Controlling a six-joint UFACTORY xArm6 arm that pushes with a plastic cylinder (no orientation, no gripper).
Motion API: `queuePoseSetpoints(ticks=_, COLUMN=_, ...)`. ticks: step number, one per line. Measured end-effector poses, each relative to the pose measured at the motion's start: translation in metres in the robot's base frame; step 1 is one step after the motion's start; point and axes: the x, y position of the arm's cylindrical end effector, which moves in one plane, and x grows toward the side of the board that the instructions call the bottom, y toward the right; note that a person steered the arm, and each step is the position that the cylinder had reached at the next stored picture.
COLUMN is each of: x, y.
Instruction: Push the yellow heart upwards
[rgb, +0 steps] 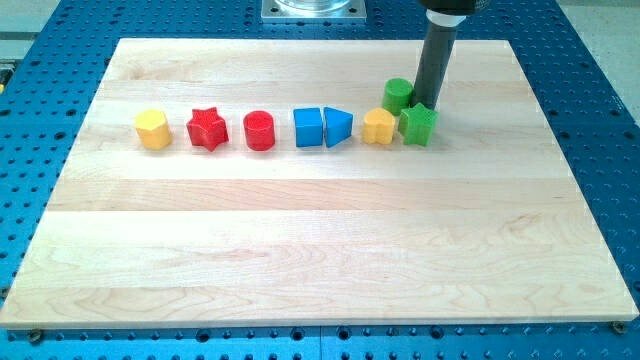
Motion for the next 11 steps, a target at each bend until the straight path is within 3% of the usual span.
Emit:
queuePoseSetpoints(ticks=1, x=0.046, y=0.051)
queuePoseSetpoints(ticks=2, x=0.117, y=0.046)
queuePoseSetpoints(ticks=3, x=0.133, y=-0.042)
queuePoseSetpoints(ticks=6, x=0.049, y=-0.077)
queuePoseSetpoints(ticks=11, x=-0.071, y=-0.067)
